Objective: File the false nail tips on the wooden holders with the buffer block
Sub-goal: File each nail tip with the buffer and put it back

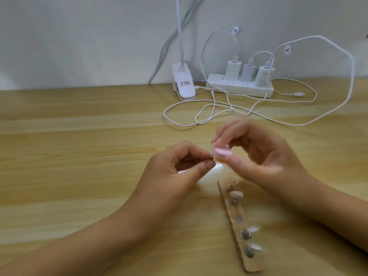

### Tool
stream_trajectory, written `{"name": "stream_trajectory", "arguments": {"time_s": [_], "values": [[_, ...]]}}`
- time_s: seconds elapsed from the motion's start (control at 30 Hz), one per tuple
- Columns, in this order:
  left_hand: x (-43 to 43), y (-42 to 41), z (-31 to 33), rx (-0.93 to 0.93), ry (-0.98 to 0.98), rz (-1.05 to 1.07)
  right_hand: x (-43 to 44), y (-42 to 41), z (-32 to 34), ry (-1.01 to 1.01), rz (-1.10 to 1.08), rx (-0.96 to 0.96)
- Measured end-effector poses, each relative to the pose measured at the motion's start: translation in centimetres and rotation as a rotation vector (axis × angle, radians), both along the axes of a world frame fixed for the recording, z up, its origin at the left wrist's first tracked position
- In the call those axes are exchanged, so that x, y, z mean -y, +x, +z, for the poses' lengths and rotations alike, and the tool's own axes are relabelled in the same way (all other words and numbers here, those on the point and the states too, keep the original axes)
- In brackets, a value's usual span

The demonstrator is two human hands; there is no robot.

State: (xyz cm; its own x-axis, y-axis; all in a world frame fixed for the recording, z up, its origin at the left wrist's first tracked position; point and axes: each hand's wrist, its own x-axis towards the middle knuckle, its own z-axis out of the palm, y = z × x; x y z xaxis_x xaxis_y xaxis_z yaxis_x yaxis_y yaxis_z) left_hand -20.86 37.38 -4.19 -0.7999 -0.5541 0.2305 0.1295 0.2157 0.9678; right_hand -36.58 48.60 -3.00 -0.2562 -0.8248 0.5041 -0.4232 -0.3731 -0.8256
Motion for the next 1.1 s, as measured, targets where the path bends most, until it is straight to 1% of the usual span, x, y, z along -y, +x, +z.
{"name": "stream_trajectory", "arguments": {"time_s": [0.03, 0.1, 0.13, 0.17, 0.2, 0.27, 0.3, 0.33, 0.4, 0.47, 0.5, 0.53, 0.6, 0.63, 0.67, 0.73, 0.8, 0.9, 0.93, 1.0, 1.07, 1.1], "values": [[0.0, 0.0, 0.0, 0.0, 0.012, -0.001, 0.0, -0.1, -0.1, 0.037, -0.006, -0.023], [0.0, 0.0, 0.0, -0.014, 0.041, 0.001, 0.2, -0.5, -0.2, 0.066, -0.089, 0.087], [0.1, 0.0, 0.0, -0.019, 0.038, 0.001, 0.1, -0.6, -0.1, 0.041, -0.095, 0.135], [0.1, 0.0, 0.0, -0.019, 0.028, 0.0, 0.1, -0.4, 0.0, 0.004, -0.074, 0.14], [0.1, 0.0, 0.0, -0.018, 0.018, 0.003, 0.0, -0.2, 0.1, -0.014, -0.036, 0.09], [0.2, 0.0, -0.1, -0.013, 0.015, 0.008, 0.1, -0.1, -0.1, 0.045, -0.023, -0.001], [0.2, 0.0, -0.2, -0.011, 0.017, 0.008, 0.2, -0.4, -0.1, 0.085, -0.064, 0.02], [0.2, 0.0, -0.2, -0.009, 0.015, 0.009, 0.3, -0.6, -0.1, 0.105, -0.112, 0.088], [0.2, 0.1, -0.2, -0.009, 0.0, 0.011, 0.2, -0.6, 0.1, 0.043, -0.086, 0.187], [0.1, 0.0, -0.1, -0.016, 0.006, 0.011, -0.1, 0.1, 0.3, 0.007, 0.02, 0.098], [0.2, 0.0, -0.1, -0.018, 0.017, 0.008, -0.1, 0.4, 0.2, 0.035, 0.041, 0.058], [0.2, 0.0, -0.2, -0.02, 0.029, 0.006, 0.0, 0.3, 0.2, 0.072, 0.019, 0.065], [0.2, 0.0, -0.2, -0.022, 0.034, 0.015, 0.1, 0.0, 0.6, 0.089, -0.078, 0.196], [0.2, 0.0, -0.2, -0.026, 0.022, 0.017, 0.1, -0.1, 0.7, 0.068, -0.085, 0.252], [0.3, 0.0, -0.2, -0.037, 0.008, 0.016, -0.1, 0.1, 1.0, 0.038, -0.06, 0.261], [0.3, 0.0, -0.2, -0.061, -0.003, 0.004, -0.3, 0.9, 1.1, 0.021, 0.026, 0.196], [0.3, 0.0, -0.2, -0.076, -0.01, -0.014, -0.4, 1.3, 0.9, 0.02, 0.027, 0.167], [0.2, 0.1, -0.1, -0.087, -0.017, -0.02, -0.2, 0.9, 1.2, -0.032, -0.041, 0.297], [0.2, 0.1, -0.1, -0.09, -0.017, -0.017, -0.3, 0.9, 1.3, -0.055, -0.036, 0.308], [0.1, 0.1, -0.2, -0.097, -0.018, -0.012, -0.4, 1.3, 1.3, -0.047, 0.016, 0.244], [0.2, 0.1, -0.2, -0.1, -0.025, -0.011, -0.3, 1.2, 0.8, 0.06, 0.019, 0.163], [0.2, 0.2, -0.1, -0.1, -0.029, -0.011, -0.2, 0.9, 0.8, 0.105, -0.008, 0.178]]}}
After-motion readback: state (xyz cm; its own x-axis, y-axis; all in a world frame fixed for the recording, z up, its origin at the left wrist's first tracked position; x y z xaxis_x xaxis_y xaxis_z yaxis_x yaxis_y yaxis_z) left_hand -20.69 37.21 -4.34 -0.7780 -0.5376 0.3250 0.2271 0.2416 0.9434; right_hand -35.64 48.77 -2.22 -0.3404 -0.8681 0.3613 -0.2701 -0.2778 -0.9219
